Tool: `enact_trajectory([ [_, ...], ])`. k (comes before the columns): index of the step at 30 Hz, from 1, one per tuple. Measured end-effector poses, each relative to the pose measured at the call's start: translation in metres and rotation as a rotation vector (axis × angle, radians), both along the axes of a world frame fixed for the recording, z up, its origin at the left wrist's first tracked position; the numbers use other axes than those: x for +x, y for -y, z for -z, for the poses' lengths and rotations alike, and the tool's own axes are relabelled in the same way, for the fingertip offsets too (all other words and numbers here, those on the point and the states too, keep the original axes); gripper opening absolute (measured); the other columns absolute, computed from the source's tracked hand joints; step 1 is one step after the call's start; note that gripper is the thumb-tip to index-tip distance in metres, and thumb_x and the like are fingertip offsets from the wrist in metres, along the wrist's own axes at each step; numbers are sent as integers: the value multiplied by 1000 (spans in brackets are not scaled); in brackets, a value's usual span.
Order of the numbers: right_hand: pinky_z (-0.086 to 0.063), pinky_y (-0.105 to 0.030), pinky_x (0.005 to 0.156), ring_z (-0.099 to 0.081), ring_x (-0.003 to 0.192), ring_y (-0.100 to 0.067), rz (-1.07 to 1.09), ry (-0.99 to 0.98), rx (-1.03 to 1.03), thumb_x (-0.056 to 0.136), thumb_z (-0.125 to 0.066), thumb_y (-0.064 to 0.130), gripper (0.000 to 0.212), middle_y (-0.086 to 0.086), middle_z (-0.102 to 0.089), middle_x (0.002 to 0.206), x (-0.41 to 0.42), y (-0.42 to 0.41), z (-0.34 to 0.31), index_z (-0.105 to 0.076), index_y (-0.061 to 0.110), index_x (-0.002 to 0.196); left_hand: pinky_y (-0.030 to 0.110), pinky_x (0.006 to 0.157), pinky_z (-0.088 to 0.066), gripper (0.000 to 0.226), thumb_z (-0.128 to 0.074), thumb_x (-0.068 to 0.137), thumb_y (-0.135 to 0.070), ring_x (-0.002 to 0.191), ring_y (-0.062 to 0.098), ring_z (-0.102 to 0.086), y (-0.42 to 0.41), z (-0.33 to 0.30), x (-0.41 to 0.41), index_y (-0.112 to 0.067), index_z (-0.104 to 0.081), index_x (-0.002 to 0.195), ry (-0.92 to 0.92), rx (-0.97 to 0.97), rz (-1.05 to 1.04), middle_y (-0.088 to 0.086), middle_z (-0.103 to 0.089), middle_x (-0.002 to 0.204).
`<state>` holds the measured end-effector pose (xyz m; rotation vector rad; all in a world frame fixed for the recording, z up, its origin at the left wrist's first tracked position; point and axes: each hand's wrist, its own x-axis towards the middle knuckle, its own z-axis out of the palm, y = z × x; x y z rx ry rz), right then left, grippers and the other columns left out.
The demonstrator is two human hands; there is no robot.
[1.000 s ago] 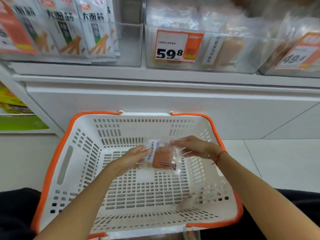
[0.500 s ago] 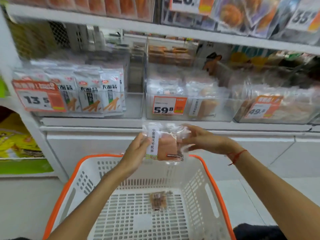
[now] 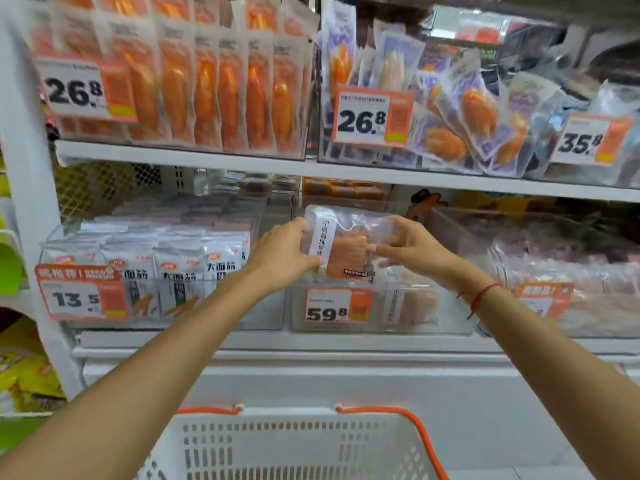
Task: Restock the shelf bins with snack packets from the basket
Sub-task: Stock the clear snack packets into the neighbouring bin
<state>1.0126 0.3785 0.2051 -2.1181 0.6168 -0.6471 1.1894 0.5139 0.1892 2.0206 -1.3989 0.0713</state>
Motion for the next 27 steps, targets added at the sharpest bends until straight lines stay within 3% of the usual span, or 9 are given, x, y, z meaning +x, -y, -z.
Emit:
enact_trajectory([
  [3, -59, -32, 72, -69, 89, -26, 4, 8, -63, 87, -65, 8, 30, -13, -69, 97, 7, 8, 6, -52, 10, 114, 32, 96, -32, 46, -73, 78, -42, 110, 19, -57, 11, -1, 3, -20, -59, 115, 175, 26, -77, -2, -64, 119],
  [5, -58, -28, 69, -68, 88, -24, 7, 83, -120, 87, -65, 6, 26, -11, -67, 98, 9, 10, 7, -53, 13, 109, 31, 92, -32, 47, -75, 73, -45, 104, 20, -58, 15, -4, 5, -21, -60, 111, 188, -19, -104, -2, -66, 113],
  [9, -56, -23, 66, -67, 81, -11, -43, 198, -108, 88, -62, 3, 28, -12, -66, 102, 4, 6, -5, -53, 10, 114, 36, 85, -52, 51, -85, 62, -34, 100, 18, -62, 16, -20, 15, -22, -57, 103, -257, -65, 144, -2, -66, 110],
  [12, -52, -18, 64, -67, 82, -5, -133, 174, -87, 89, -60, 4, 28, -4, -67, 102, -4, 5, -18, -53, 12, 115, 22, 81, -51, 51, -86, 63, -19, 102, 11, -61, 10, -33, 23, -18, -56, 104, -452, -73, 307, -1, -64, 114],
  [14, -52, -17, 66, -67, 84, -5, -164, 150, -119, 89, -60, 3, 30, -4, -67, 104, -6, 5, -26, -53, 8, 117, 18, 83, -48, 71, -87, 61, -19, 109, 8, -57, 8, -41, 24, -19, -49, 121, -412, -83, 354, -5, -59, 119],
  [18, -56, -27, 79, -67, 98, -13, -185, 125, -257, 88, -61, 4, 29, -5, -65, 111, -4, 5, -39, -54, 6, 117, 32, 100, -40, 96, -89, 56, -36, 119, 7, -48, 5, -53, 23, -33, -36, 136, -156, -91, 309, -14, -52, 127],
  [22, -55, -43, 85, -63, 107, -14, -163, 46, -451, 90, -63, 15, 27, 6, -65, 114, 2, 3, -37, -58, 18, 115, 35, 91, -44, 60, -79, 65, -47, 108, 12, -53, 8, -53, 9, -38, -50, 117, 257, 24, 219, -14, -58, 121],
  [24, -55, -42, 86, -63, 107, -14, -177, 55, -446, 90, -63, 17, 28, 5, -65, 114, 4, 1, -34, -58, 17, 118, 36, 82, -47, 44, -75, 72, -45, 94, 14, -59, 9, -45, 10, -42, -48, 106, 235, 21, 241, -12, -63, 112],
  [27, -51, -19, 90, -61, 110, -9, -189, -35, -244, 88, -63, 19, 41, 4, -63, 121, 0, 4, -35, -54, 16, 129, 42, 79, -51, 35, -72, 78, -40, 90, 21, -62, 4, -29, 25, -44, -46, 100, 129, -79, 215, -10, -67, 102],
])
